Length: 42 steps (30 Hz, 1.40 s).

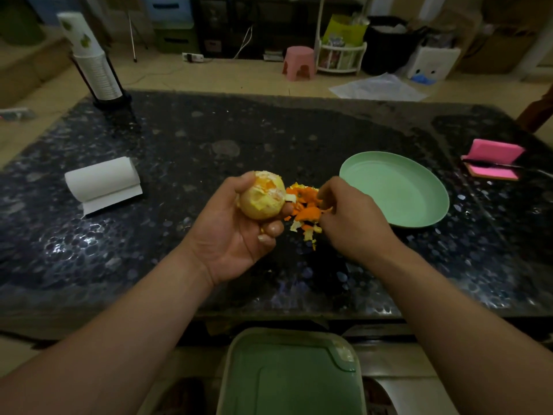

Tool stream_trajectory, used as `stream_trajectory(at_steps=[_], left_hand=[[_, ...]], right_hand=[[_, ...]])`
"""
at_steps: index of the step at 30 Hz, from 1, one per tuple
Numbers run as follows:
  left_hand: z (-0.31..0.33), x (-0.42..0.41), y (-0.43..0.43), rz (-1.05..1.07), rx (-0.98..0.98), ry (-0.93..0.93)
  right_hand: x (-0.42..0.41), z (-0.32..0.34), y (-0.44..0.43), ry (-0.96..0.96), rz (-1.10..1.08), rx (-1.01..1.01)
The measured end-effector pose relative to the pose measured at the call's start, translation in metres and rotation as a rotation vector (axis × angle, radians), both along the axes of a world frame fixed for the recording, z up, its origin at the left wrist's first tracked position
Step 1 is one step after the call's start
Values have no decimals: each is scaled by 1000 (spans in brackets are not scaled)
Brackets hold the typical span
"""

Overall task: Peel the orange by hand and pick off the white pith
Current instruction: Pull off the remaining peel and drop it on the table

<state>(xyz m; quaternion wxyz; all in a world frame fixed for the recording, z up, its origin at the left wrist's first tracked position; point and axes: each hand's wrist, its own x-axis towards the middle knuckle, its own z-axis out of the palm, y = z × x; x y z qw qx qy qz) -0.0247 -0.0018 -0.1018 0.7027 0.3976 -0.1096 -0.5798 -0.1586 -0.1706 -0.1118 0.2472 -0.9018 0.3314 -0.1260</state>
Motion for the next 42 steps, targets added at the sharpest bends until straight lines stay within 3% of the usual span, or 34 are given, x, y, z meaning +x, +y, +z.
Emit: stream_trajectory(at_steps=[5,11,18,28,36,42], left_hand=[[6,-5,-2,0,-25,-18],[10,-8,-4,29,-21,-65],[11,-7,-6,84,-31,-40],[13,-11,-7,149,-7,-41],[15,-25,-10,192,-15,-132],[12,-26,-11,240,40,-196]], right_hand=[[-3,22,23,-321,129,642],[-7,21,24,-389,159,397],[-11,21,23,-363,167,407],[-6,17,29,-359,144,206],[-8,18,39,-262,140,-335],[-2,17,40,-257,118,-409]])
